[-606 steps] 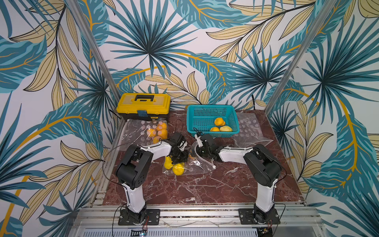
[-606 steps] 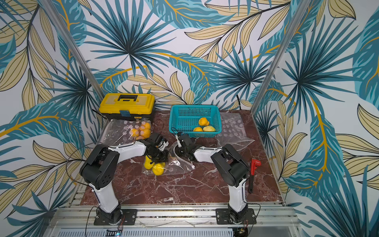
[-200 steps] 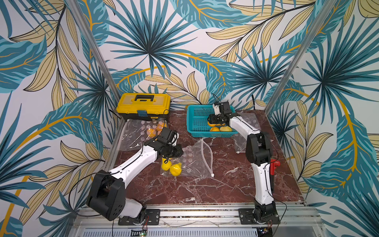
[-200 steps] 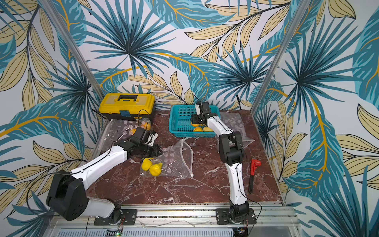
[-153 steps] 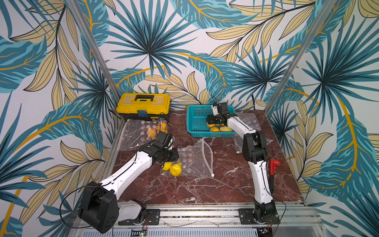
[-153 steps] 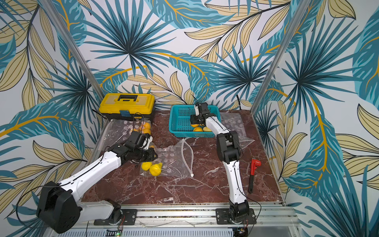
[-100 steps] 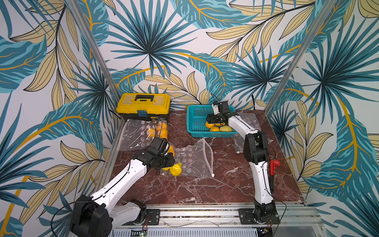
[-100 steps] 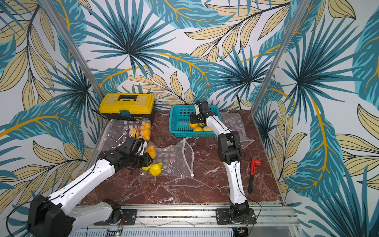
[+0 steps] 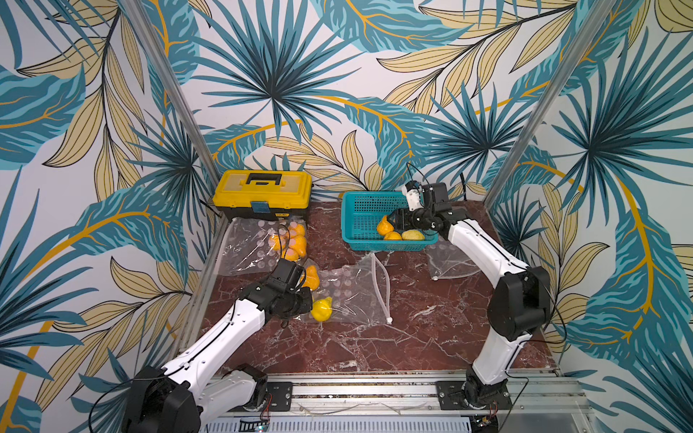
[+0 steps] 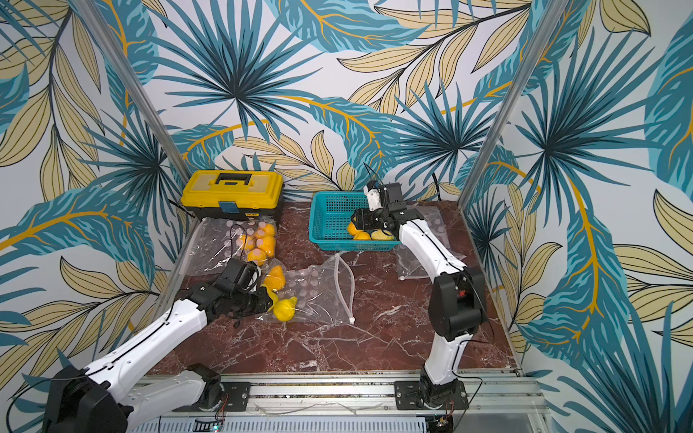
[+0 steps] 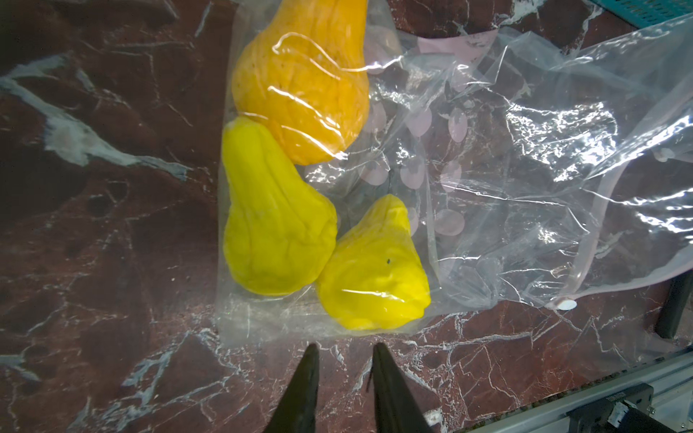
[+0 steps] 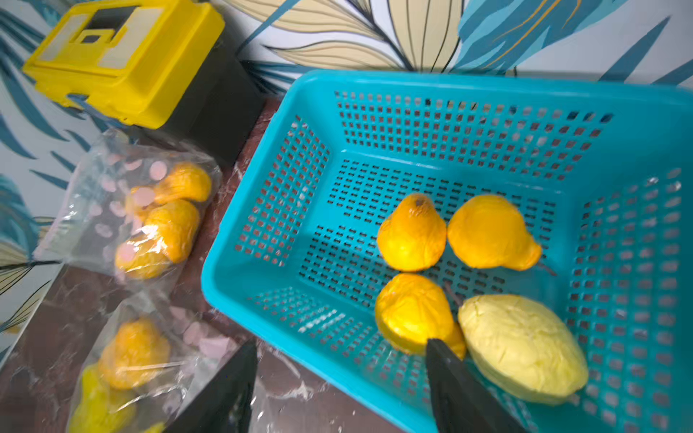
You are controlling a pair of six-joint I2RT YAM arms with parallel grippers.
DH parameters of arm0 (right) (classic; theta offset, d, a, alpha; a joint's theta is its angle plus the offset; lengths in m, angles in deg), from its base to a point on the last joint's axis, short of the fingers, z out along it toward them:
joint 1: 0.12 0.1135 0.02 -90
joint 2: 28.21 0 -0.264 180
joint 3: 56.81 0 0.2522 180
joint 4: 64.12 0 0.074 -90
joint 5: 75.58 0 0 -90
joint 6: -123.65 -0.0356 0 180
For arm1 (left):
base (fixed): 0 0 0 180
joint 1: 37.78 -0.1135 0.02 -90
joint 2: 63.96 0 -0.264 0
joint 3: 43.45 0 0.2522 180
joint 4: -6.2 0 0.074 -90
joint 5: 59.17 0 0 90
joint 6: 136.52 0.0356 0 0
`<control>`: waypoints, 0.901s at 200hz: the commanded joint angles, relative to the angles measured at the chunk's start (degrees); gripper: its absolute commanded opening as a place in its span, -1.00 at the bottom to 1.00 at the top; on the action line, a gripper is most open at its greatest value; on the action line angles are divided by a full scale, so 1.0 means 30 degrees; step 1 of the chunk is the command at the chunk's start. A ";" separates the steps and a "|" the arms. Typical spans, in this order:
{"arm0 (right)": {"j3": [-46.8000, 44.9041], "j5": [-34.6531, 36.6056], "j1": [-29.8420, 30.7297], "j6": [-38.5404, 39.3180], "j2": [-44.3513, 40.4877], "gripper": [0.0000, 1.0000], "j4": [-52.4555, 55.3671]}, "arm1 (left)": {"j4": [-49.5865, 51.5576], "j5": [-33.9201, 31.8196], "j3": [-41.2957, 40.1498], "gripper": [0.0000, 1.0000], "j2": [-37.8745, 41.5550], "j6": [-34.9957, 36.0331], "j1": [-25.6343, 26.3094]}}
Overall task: Open the zip-top bag and take out the pear
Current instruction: Place the pear in the basket, then adjust the zipper food storage bag at the center of the board.
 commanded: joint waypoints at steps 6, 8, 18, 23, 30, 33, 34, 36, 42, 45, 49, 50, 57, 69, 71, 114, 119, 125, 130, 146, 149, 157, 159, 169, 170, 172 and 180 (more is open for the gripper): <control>-0.3569 -0.2104 0.0396 -0.1136 -0.1746 0.37 0.0055 | -0.0103 0.0033 -0.0282 -0.49 -0.0631 -0.0057 -0.0141; -0.3787 -0.2223 0.0433 -0.1220 -0.1861 0.37 0.0011 | -0.0167 0.0065 -0.0315 -0.49 -0.0666 -0.0051 -0.0129; -0.4978 -0.2658 0.0658 -0.1454 -0.2564 0.34 -0.0039 | -0.0517 0.0268 -0.0477 -0.50 -0.0821 -0.0038 -0.0116; -0.5522 -0.2809 0.0815 -0.1517 -0.2861 0.33 -0.0076 | -0.0667 0.0324 -0.0531 -0.50 -0.0897 -0.0052 -0.0128; -0.6257 -0.2893 0.1059 -0.1610 -0.3272 0.30 -0.0102 | -0.0873 0.0392 -0.0640 -0.50 -0.1014 -0.0057 -0.0142; -0.6556 -0.2907 0.1175 -0.1688 -0.3446 0.29 -0.0116 | -0.0927 0.0409 -0.0678 -0.50 -0.1076 -0.0089 -0.0140; -0.6663 -0.2931 0.1206 -0.1698 -0.3488 0.29 -0.0124 | -0.0958 0.0418 -0.0683 -0.50 -0.1101 -0.0093 -0.0142; -0.6817 -0.2964 0.1281 -0.1720 -0.3585 0.28 -0.0129 | -0.1004 0.0418 -0.0708 -0.50 -0.1135 -0.0096 -0.0136; -0.7365 -0.3117 0.1528 -0.1758 -0.3822 0.27 -0.0180 | -0.1178 0.0484 -0.0787 -0.50 -0.1299 -0.0114 -0.0136; -0.7643 -0.3272 0.1625 -0.1776 -0.3911 0.27 -0.0236 | -0.1302 0.0530 -0.0824 -0.50 -0.1364 -0.0147 -0.0128; -0.7940 -0.3468 0.1761 -0.1787 -0.4013 0.27 -0.0310 | -0.1448 0.0635 -0.0883 -0.50 -0.1464 -0.0152 -0.0136; -0.8029 -0.3505 0.1792 -0.1806 -0.4035 0.27 -0.0323 | -0.1497 0.0649 -0.0902 -0.50 -0.1500 -0.0169 -0.0140; -0.8558 -0.3654 0.1994 -0.1902 -0.4128 0.23 -0.0504 | -0.1772 0.0768 -0.0987 -0.50 -0.1737 -0.0185 -0.0125; -0.9391 -0.3542 0.2299 -0.2357 -0.4103 0.14 -0.1104 | -0.2155 0.0945 -0.1124 -0.50 -0.2146 -0.0206 -0.0142; -0.9520 -0.3563 0.2330 -0.2456 -0.4091 0.13 -0.1224 | -0.2218 0.0952 -0.1126 -0.50 -0.2224 -0.0213 -0.0136; -1.0979 -0.4069 0.3363 -0.4009 -0.2679 -0.10 -0.3432 | -0.3507 0.1024 -0.1613 -0.55 -0.3696 -0.0068 -0.0128; -1.1043 -0.4244 0.3504 -0.4128 -0.2430 -0.11 -0.4214 | -0.3683 0.1074 -0.1693 -0.56 -0.3920 -0.0067 -0.0136; -1.1119 -0.4454 0.3623 -0.4280 -0.2148 -0.13 -0.4462 | -0.3889 0.1163 -0.1762 -0.56 -0.4126 -0.0068 -0.0119; -1.1183 -0.4598 0.3714 -0.4414 -0.1952 -0.13 -0.4675 | -0.4063 0.1212 -0.1813 -0.57 -0.4368 -0.0046 -0.0128; -1.1611 -0.5108 0.3879 -0.4984 -0.1551 -0.14 -0.5589 | -0.4637 0.1456 -0.1984 -0.57 -0.4978 0.0005 -0.0119; -1.1719 -0.5213 0.3922 -0.5072 -0.1503 -0.14 -0.5808 | -0.4716 0.1453 -0.1977 -0.57 -0.5080 0.0018 -0.0141; -1.2009 -0.5429 0.3955 -0.5384 -0.1425 -0.15 -0.6300 | -0.4928 0.1514 -0.2004 -0.57 -0.5342 0.0035 -0.0144; -1.2094 -0.5471 0.3960 -0.5432 -0.1422 -0.15 -0.6434 | -0.4984 0.1534 -0.2005 -0.57 -0.5403 0.0045 -0.0137; -1.2457 -0.5768 0.3961 -0.5777 -0.1369 -0.15 -0.7076 | -0.5237 0.1562 -0.2006 -0.57 -0.5746 0.0085 -0.0123; -1.2499 -0.5783 0.3976 -0.5793 -0.1366 -0.15 -0.7119 | -0.5281 0.1566 -0.2006 -0.57 -0.5795 0.0097 -0.0119; -1.2568 -0.5860 0.3980 -0.5827 -0.1363 -0.15 -0.7247 | -0.5329 0.1569 -0.2006 -0.57 -0.5883 0.0083 -0.0123; -1.2846 -0.6077 0.3975 -0.6059 -0.1333 -0.15 -0.7664 | -0.5558 0.1533 -0.2035 -0.57 -0.6180 0.0108 -0.0136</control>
